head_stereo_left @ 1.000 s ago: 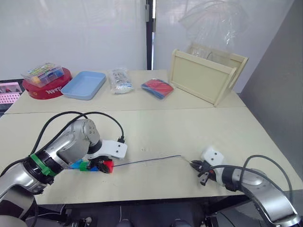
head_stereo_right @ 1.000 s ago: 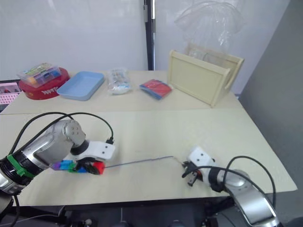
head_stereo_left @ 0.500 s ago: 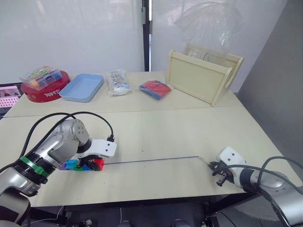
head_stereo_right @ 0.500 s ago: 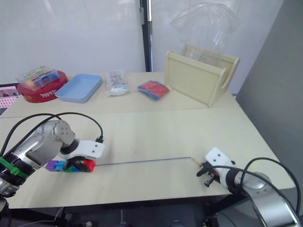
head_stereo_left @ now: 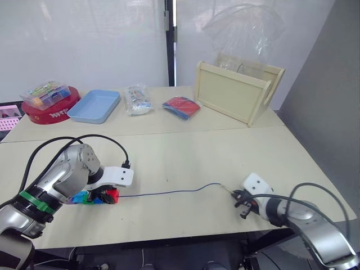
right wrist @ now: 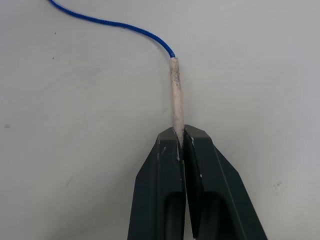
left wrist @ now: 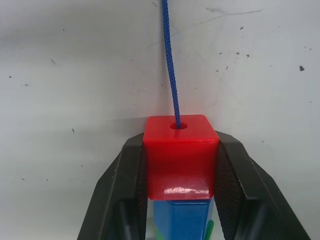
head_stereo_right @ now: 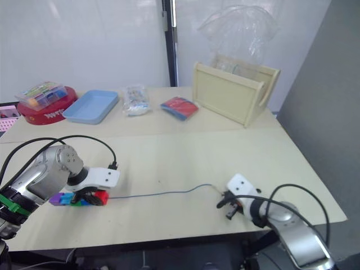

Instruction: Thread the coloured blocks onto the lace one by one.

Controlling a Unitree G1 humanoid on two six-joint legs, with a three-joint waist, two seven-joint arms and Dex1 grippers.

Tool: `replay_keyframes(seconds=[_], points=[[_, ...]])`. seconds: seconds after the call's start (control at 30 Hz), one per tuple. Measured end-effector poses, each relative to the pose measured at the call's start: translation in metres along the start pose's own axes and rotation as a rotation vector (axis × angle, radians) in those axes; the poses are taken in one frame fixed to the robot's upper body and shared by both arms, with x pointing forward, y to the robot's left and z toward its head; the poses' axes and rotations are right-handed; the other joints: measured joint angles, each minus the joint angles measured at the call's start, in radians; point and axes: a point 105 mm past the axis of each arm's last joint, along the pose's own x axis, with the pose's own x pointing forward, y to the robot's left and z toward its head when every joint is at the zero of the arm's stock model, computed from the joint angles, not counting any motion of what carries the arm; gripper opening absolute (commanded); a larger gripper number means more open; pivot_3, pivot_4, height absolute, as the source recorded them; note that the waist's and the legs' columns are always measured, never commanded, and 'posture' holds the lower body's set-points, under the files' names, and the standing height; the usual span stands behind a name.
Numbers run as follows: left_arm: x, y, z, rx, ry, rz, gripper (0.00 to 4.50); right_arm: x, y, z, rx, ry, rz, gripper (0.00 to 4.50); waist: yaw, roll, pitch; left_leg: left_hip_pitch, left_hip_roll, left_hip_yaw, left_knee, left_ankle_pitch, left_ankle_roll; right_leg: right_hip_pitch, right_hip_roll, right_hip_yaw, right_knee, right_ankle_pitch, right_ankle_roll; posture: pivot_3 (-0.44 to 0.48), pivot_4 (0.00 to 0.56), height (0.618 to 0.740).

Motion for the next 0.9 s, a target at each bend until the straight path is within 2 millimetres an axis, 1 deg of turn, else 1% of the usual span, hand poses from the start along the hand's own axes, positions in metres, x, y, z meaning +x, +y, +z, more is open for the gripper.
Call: replay_keyframes(seconds=[0.03,0.1,0.17,0.23,0.27,0.3,0.4,0.47,0.53,0.57,0.63,0.7,0.77,0.83,0.87,0.9], points=[[0.001,0.000,0.000,0.005,0.003,0.004,1.19,0.003,0.002,0.001,0.007,-0.003,0.002,0.00,0.001,-0.002,-0.001,0.004,0.000,0.001,-0.002,0.000,0.000,0.003,0.000,0.000,0.000,-0.002,-0.004,0.000,0.150,0.740],[0.001,-0.001,-0.001,0.002,0.000,0.009,1.19,0.007,0.002,0.002,0.021,-0.010,0.003,0.00,0.001,-0.004,-0.003,0.007,0.001,0.002,-0.005,-0.001,0.000,0.004,0.000,0.000,0.000,-0.003,-0.007,0.000,0.150,0.740],[0.002,-0.002,-0.002,0.008,-0.004,0.014,1.19,0.008,0.002,0.001,0.027,-0.011,-0.003,0.69,0.002,-0.004,-0.006,0.008,0.001,0.002,-0.006,-0.001,0.000,0.004,0.000,0.000,0.001,-0.004,-0.008,0.000,0.150,0.740],[0.003,-0.001,-0.002,0.028,-0.008,0.023,2.21,0.008,-0.001,0.001,0.034,-0.013,-0.019,1.20,0.004,-0.004,-0.008,0.009,0.001,0.002,-0.008,-0.001,0.000,0.004,0.000,0.000,0.001,-0.004,-0.008,0.000,0.150,0.740],[0.003,0.000,-0.003,0.034,-0.008,0.035,2.50,0.007,-0.002,0.000,0.034,-0.013,-0.025,1.55,0.005,-0.004,-0.008,0.008,0.001,0.002,-0.008,-0.001,0.000,0.003,0.000,0.000,0.001,-0.004,-0.008,0.000,0.150,0.740],[0.002,0.001,-0.002,0.042,-0.011,0.047,2.90,0.006,-0.004,0.000,0.033,-0.012,-0.031,1.94,0.006,-0.005,-0.008,0.008,0.001,0.002,-0.008,-0.001,0.000,0.003,0.000,0.000,0.001,-0.004,-0.008,0.000,0.150,0.740],[-0.002,0.005,-0.003,0.035,-0.031,0.078,3.89,0.000,-0.010,0.000,0.033,-0.021,-0.052,2.93,0.008,-0.005,-0.008,0.003,0.001,0.001,-0.008,-0.001,0.000,0.000,0.000,-0.001,0.000,-0.004,-0.008,0.000,0.150,0.740],[-0.006,0.006,-0.004,0.012,-0.046,0.085,4.50,-0.007,-0.013,0.001,0.027,-0.024,-0.058,3.64,0.011,-0.006,-0.007,-0.001,0.001,0.000,-0.008,-0.001,0.000,-0.002,0.000,-0.001,-0.001,-0.004,-0.009,0.000,0.150,0.740],[-0.014,0.004,-0.008,-0.045,-0.076,0.077,4.50,-0.016,-0.016,0.002,0.037,-0.036,-0.058,4.31,0.014,-0.008,-0.004,-0.006,0.001,-0.001,-0.008,-0.001,0.000,-0.006,0.001,-0.002,-0.001,-0.005,-0.009,0.000,0.150,0.740],[-0.022,0.004,-0.008,-0.077,-0.108,0.085,4.50,-0.021,-0.016,-0.001,0.051,-0.038,-0.056,4.48,0.018,-0.009,-0.003,-0.010,0.001,-0.001,-0.008,0.000,0.000,-0.010,0.001,-0.002,0.001,-0.005,-0.009,0.000,0.150,0.740],[-0.039,0.004,-0.007,-0.133,-0.171,0.117,4.50,-0.030,-0.017,-0.002,0.073,-0.048,-0.057,4.48,0.025,-0.009,-0.002,-0.018,0.001,-0.002,-0.004,0.000,0.000,-0.017,0.000,-0.002,0.003,-0.005,-0.009,0.000,0.150,0.740],[-0.052,0.000,-0.006,-0.179,-0.252,0.141,4.50,-0.037,-0.016,-0.002,0.093,-0.071,-0.058,4.48,0.029,-0.007,-0.001,-0.020,0.000,-0.002,-0.003,0.000,0.000,-0.018,0.000,-0.002,0.003,-0.005,-0.009,0.000,0.150,0.740],[-0.054,-0.008,-0.009,-0.228,-0.330,0.154,4.50,-0.045,-0.018,0.000,0.103,-0.111,-0.091,4.48,0.029,-0.006,0.000,-0.019,0.000,-0.001,-0.003,0.000,0.000,-0.018,-0.001,-0.002,0.003,-0.005,-0.009,0.000,0.150,0.740],[-0.051,-0.016,-0.012,-0.292,-0.487,0.187,4.50,-0.054,-0.021,-0.002,0.134,-0.143,-0.133,4.48,0.029,-0.004,0.002,-0.018,0.000,-0.001,-0.003,0.000,0.000,-0.018,-0.001,-0.002,0.003,-0.005,-0.009,0.000,0.150,0.740],[-0.050,-0.020,-0.013,-0.339,-0.598,0.219,4.50,-0.060,-0.023,-0.006,0.162,-0.151,-0.162,4.48,0.031,-0.004,0.002,-0.018,0.001,-0.001,-0.003,0.000,0.000,-0.018,-0.001,-0.002,0.003,-0.005,-0.009,0.000,0.150,0.740],[-0.049,-0.021,-0.017,-0.382,-0.671,0.271,4.50,-0.064,-0.024,-0.009,0.176,-0.155,-0.185,4.48,0.032,-0.005,0.003,-0.019,0.001,-0.001,-0.003,0.000,0.000,-0.018,-0.001,-0.003,0.003,-0.005,-0.009,0.000,0.150,0.740]])
